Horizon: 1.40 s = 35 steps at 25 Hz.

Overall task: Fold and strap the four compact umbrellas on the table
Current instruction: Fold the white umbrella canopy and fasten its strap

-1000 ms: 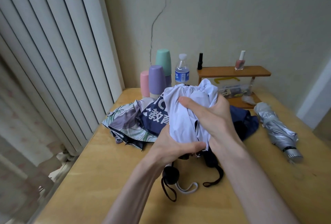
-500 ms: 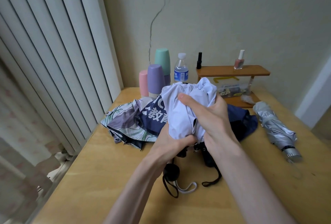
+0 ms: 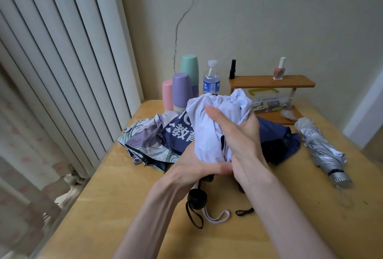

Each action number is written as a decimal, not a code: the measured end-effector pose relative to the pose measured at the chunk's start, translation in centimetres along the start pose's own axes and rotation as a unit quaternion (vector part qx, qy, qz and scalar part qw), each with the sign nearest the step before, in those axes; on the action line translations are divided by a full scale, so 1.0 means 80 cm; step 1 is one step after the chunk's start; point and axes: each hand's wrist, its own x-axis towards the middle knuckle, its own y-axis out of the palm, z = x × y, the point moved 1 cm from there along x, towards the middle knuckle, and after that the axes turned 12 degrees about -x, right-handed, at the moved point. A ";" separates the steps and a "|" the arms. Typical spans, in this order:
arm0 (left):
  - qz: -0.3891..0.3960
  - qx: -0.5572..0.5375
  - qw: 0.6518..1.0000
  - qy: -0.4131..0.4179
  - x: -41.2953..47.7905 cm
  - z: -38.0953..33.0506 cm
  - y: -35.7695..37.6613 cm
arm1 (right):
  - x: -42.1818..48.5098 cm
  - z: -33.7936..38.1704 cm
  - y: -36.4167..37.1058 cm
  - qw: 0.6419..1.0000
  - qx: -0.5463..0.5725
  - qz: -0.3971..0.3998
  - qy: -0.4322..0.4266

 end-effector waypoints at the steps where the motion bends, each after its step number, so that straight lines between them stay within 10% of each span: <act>1: -0.010 -0.014 1.000 0.009 0.001 0.002 0.002 | 0.000 -0.001 0.000 1.000 -0.006 0.014 0.012; 9: -0.075 -0.122 0.990 0.001 0.001 0.009 -0.005 | 0.021 0.016 -0.048 0.970 -0.125 0.207 -0.021; 20: -0.148 -0.219 0.964 0.010 -0.012 0.013 -0.027 | 0.039 0.002 -0.059 0.957 -0.212 0.081 -0.178; 32: -0.160 -0.219 0.961 0.054 -0.007 0.016 -0.047 | 0.051 0.015 -0.114 0.922 -0.229 0.278 -0.145; 35: -0.197 -0.165 0.965 0.059 -0.009 0.014 -0.047 | 0.052 0.008 -0.103 0.928 -0.254 0.215 -0.169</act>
